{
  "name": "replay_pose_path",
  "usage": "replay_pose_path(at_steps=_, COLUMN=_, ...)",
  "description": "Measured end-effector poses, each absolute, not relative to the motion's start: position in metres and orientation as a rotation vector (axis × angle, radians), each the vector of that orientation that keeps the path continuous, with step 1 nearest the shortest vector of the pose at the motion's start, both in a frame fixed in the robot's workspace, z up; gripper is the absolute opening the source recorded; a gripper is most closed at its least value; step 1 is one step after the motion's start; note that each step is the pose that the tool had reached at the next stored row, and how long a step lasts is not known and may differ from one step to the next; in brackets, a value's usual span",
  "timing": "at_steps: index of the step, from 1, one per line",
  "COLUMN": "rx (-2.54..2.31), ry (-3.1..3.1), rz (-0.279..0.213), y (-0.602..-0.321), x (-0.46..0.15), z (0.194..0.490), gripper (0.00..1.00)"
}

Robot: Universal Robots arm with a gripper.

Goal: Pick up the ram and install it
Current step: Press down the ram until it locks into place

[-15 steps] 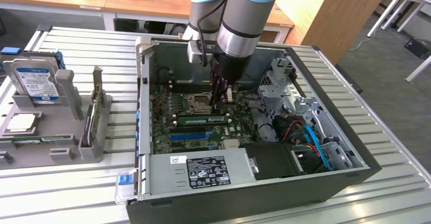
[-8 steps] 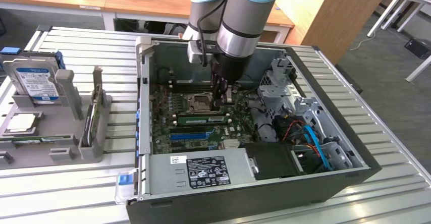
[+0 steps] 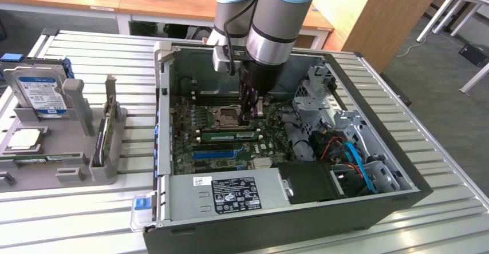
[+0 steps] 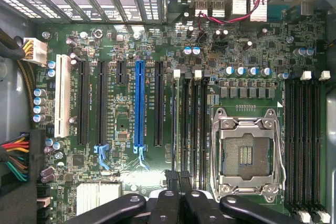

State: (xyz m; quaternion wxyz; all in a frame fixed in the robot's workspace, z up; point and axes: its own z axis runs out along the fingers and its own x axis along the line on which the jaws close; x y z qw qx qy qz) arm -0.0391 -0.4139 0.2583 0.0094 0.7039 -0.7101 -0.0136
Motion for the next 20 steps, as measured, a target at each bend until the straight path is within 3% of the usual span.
replay_pose_path(at_steps=20, rx=2.198, ry=-2.217, rz=-0.043, y=-0.414, x=-0.01, z=0.258, gripper=0.11)
